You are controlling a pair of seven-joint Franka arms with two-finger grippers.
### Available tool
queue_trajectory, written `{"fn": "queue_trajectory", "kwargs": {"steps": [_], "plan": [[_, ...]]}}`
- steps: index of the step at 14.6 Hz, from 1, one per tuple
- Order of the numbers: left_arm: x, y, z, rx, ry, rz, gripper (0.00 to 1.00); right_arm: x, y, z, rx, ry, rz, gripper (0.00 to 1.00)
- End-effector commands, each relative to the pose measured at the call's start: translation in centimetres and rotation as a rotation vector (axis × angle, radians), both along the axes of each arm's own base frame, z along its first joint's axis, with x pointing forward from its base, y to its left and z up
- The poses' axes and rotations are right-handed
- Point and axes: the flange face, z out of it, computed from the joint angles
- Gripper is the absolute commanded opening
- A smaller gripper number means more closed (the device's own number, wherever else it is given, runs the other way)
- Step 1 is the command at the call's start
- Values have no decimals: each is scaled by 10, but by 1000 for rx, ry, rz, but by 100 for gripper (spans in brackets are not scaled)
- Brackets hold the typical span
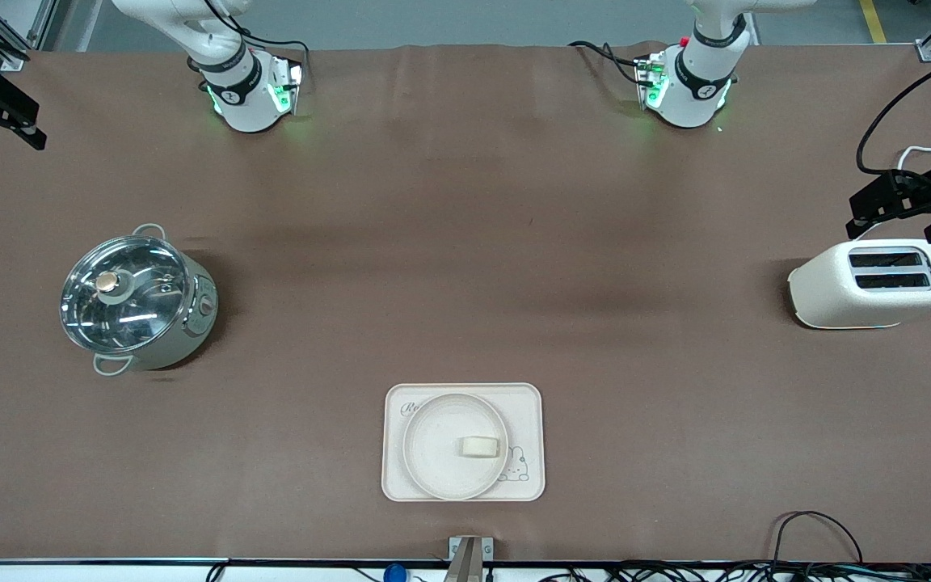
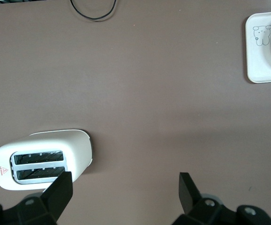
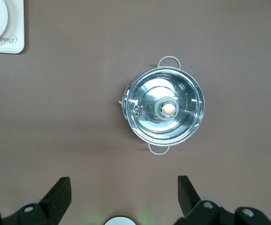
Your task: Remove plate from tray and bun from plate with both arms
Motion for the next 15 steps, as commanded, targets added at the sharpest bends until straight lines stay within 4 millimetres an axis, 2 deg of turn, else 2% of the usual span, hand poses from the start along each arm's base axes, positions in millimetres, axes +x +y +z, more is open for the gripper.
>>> {"fn": "queue_trajectory", "kwargs": {"steps": [1, 4, 6, 8, 11, 12, 13, 15], "plan": [[3, 8, 5, 26, 6, -52, 100, -2, -4, 2, -14, -4, 3, 100], [5, 5, 2, 15, 10, -61, 100, 1, -16, -2, -10, 6, -16, 100], [4, 5, 0, 13, 15, -58, 100, 7, -14, -7, 0, 1, -13, 100], [5, 7, 3, 26, 6, -87, 100, 21, -3, -25, 9, 24, 1, 100], [5, -4, 2, 33, 9, -143, 100, 51, 15, -61, 117, 52, 9, 100], [5, -3, 2, 26, 8, -133, 100, 68, 24, -84, 136, 77, 21, 100], [5, -2, 2, 18, 8, -130, 100, 81, 42, -104, 151, 93, 45, 100], [5, -2, 1, 17, 10, -129, 100, 97, 88, -128, 137, 79, 106, 100]]}}
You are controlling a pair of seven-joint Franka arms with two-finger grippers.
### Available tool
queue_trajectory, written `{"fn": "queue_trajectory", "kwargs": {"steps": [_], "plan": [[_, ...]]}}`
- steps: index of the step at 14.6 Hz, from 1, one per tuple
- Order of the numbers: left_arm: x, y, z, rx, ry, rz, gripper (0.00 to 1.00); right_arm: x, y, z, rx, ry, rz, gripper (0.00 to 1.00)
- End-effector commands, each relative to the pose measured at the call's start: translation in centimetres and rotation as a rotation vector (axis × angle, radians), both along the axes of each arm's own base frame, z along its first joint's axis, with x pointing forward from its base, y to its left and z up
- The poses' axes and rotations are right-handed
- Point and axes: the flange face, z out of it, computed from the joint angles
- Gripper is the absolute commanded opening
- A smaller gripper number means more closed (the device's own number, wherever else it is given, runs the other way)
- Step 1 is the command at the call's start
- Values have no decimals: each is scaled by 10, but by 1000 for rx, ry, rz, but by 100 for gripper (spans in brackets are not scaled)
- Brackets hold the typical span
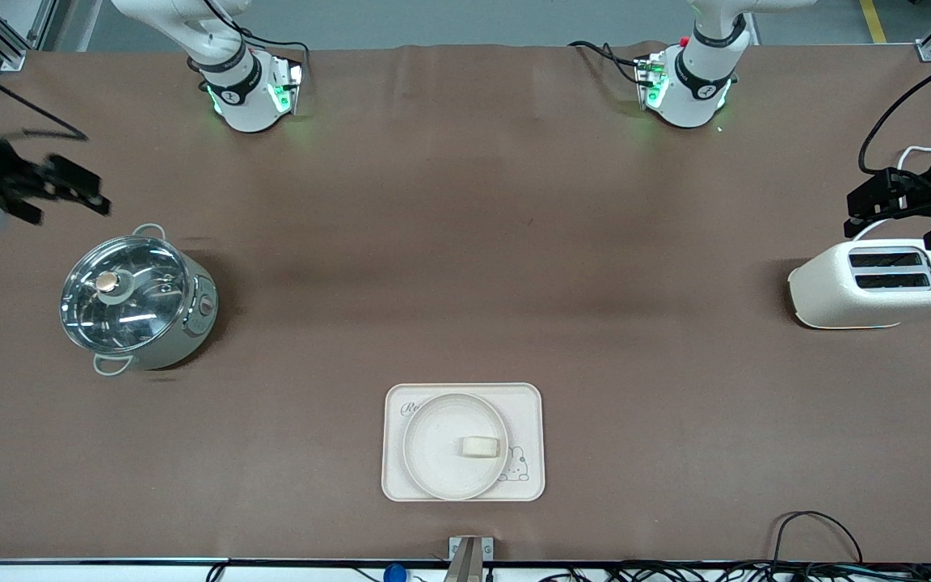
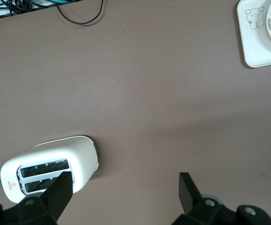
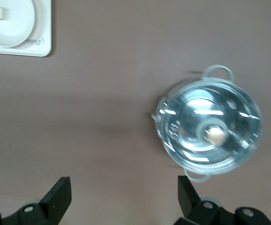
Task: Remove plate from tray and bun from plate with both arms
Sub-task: 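Move the right gripper past the pot toward the plate on the tray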
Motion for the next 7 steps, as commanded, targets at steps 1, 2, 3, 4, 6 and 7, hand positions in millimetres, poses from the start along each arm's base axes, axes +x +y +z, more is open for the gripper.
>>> {"fn": "queue_trajectory", "kwargs": {"steps": [1, 2, 3, 4, 6, 7], "plan": [[2, 3, 4, 2, 7, -2, 100, 17, 60, -35, -4, 18, 43, 100], [2, 3, 4, 2, 7, -1, 100, 25, 71, -46, -2, 13, -6, 100], [2, 3, 3, 2, 8, 3, 100, 32, 88, -55, -5, -9, -38, 100], [2, 3, 3, 1, 8, 4, 100, 41, 111, -77, -13, -15, -60, 100], [2, 4, 3, 2, 8, 22, 100, 59, 148, -119, -9, -41, -127, 100], [2, 5, 3, 2, 10, 42, 100, 67, 166, -139, 1, -67, -182, 100]]}}
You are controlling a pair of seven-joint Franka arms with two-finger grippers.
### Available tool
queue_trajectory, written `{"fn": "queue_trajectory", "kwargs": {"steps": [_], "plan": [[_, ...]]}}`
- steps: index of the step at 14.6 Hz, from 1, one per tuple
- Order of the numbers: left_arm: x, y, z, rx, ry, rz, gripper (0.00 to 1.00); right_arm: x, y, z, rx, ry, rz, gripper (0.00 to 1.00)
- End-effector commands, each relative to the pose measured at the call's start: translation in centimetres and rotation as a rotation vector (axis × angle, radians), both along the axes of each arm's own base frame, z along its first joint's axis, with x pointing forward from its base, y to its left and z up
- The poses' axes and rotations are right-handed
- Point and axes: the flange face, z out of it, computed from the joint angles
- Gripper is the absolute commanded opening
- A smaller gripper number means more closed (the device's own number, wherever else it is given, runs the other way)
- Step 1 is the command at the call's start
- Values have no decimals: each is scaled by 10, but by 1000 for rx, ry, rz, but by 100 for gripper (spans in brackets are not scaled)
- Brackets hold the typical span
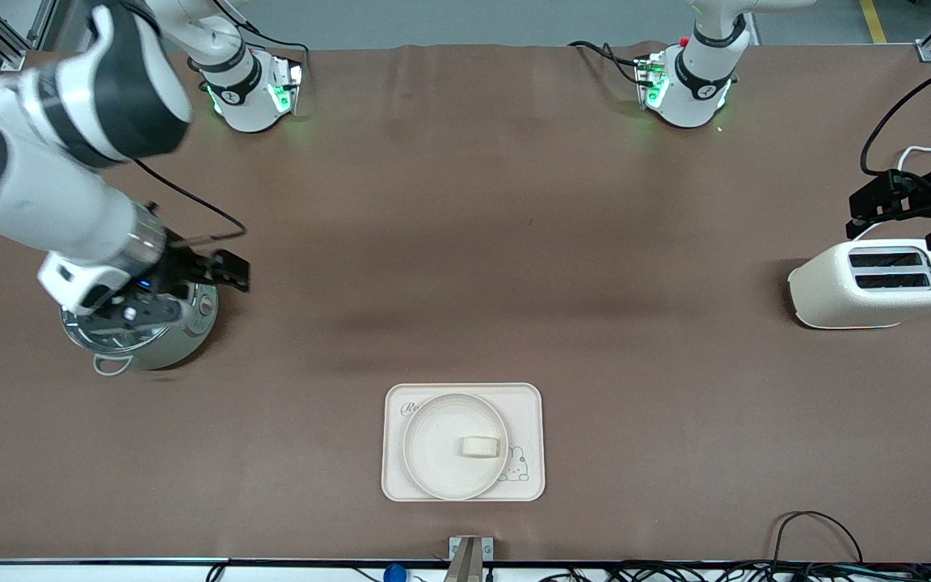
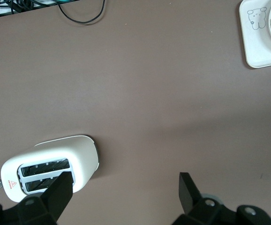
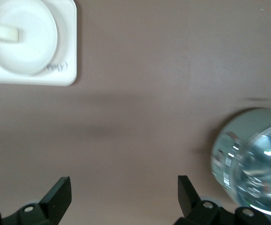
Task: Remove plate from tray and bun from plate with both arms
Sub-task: 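Move the right gripper past the pot toward the plate on the tray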
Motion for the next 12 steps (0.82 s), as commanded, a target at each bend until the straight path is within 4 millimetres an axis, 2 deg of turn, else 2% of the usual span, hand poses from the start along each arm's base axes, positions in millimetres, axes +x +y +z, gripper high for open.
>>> {"fn": "queue_trajectory", "kwargs": {"steps": [1, 5, 7, 9, 12], "plan": [[1, 2, 4, 2, 6, 28, 100, 25, 43, -56, 24, -49, -130, 100], [1, 2, 4, 2, 6, 27, 100, 44, 78, -119, 64, -128, -256, 100], [1, 3, 4, 2, 7, 25, 100, 48, 102, -152, 88, -173, -285, 100], [1, 2, 4, 2, 6, 30, 100, 53, 127, -172, 118, -213, -314, 100], [1, 2, 4, 2, 6, 33, 100, 61, 158, -220, 127, -224, -311, 100]]}}
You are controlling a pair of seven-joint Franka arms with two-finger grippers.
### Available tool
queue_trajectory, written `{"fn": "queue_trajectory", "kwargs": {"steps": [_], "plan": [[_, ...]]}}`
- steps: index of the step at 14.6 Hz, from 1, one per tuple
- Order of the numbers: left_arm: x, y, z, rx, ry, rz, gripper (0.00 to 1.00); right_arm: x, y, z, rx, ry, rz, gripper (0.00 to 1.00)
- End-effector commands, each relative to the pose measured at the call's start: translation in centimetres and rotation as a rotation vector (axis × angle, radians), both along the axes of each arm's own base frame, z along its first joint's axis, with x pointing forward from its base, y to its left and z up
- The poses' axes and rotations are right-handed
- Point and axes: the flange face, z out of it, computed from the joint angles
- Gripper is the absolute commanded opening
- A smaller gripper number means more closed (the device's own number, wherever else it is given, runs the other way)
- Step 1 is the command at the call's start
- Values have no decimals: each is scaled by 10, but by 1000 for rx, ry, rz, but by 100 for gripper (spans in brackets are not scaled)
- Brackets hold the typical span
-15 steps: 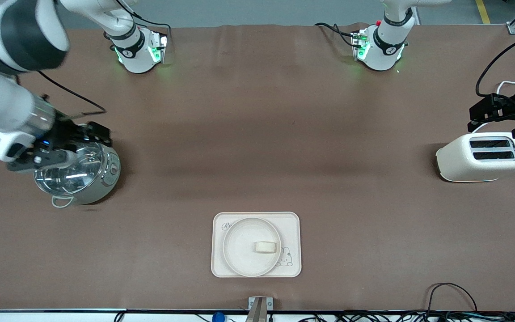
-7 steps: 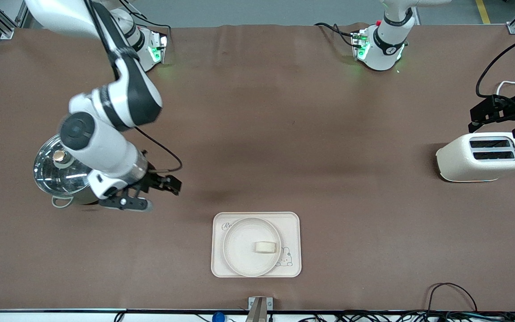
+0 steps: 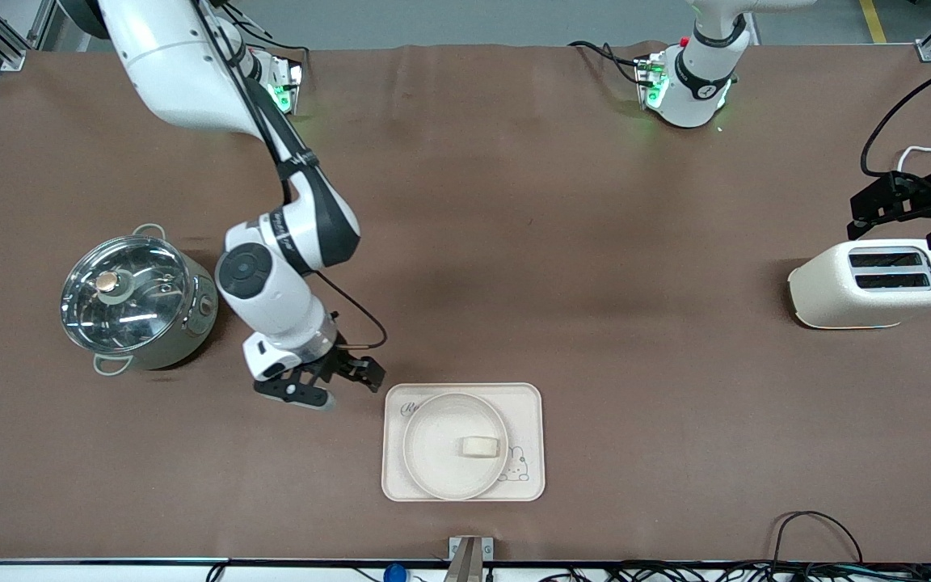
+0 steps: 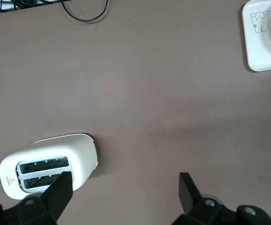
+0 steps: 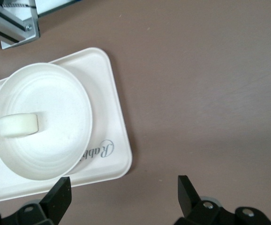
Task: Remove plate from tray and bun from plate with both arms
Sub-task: 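Move the right gripper past the pot toward the plate on the tray, then lower the right gripper and grasp the white plate's rim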
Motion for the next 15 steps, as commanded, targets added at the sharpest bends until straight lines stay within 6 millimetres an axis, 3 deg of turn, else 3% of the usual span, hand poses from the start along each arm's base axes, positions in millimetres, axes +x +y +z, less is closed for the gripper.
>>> {"fn": "queue_trajectory", "kwargs": {"steps": [1, 4, 7, 9, 12, 15], "plan": [[0, 1, 5, 3, 5, 12, 100, 15, 28, -37, 35, -48, -29, 100], [1, 1, 4, 4, 5, 9, 100, 25, 39, -64, 63, -118, -25, 100], [1, 1, 4, 4, 5, 6, 100, 28, 59, -66, 63, -148, 10, 100], [1, 1, 4, 4, 5, 6, 100, 31, 62, -79, 56, -152, 25, 99], [1, 1, 4, 3, 5, 9, 100, 40, 65, -89, 39, -182, 87, 76], [1, 1, 5, 4, 4, 8, 100, 47, 52, -94, 9, -200, 152, 59]]}}
